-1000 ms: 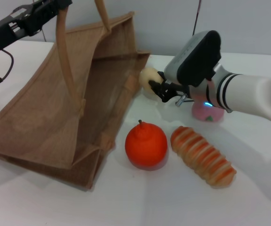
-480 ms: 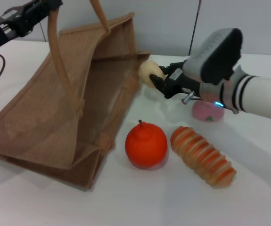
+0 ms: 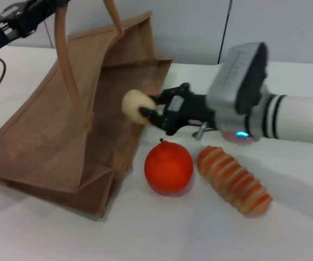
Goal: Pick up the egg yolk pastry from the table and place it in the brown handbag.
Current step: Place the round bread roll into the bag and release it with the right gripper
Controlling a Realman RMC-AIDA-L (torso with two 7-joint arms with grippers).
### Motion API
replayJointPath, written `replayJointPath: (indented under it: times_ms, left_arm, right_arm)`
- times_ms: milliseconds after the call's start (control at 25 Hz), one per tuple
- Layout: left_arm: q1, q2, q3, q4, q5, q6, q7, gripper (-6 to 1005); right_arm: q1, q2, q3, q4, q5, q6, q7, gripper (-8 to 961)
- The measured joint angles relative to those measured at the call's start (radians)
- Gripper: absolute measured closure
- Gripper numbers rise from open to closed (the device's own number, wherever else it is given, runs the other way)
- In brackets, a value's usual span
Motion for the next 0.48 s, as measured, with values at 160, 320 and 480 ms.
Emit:
replayJointPath:
  times_ms: [160, 320, 480]
  left_arm:
    - [-0.014, 0.000, 0.001, 0.000, 0.000, -0.021, -0.007, 869]
    - [-0.038, -0.003, 0.006, 0.000, 0.002, -0.041, -0.022, 869]
    - [-0.049, -0.008, 0.007, 0.000, 0.002, -0.067, -0.030, 869]
  right_arm:
    - [0.061, 0.052, -0.045, -0.051, 0.000, 0.008, 0.001, 684]
    - [0.103, 0.062, -0.073, -0.029, 0.001, 0.049, 0.002, 688]
    - [0.127, 0.064, -0.079, -0.006, 0.001, 0.076, -0.005, 693]
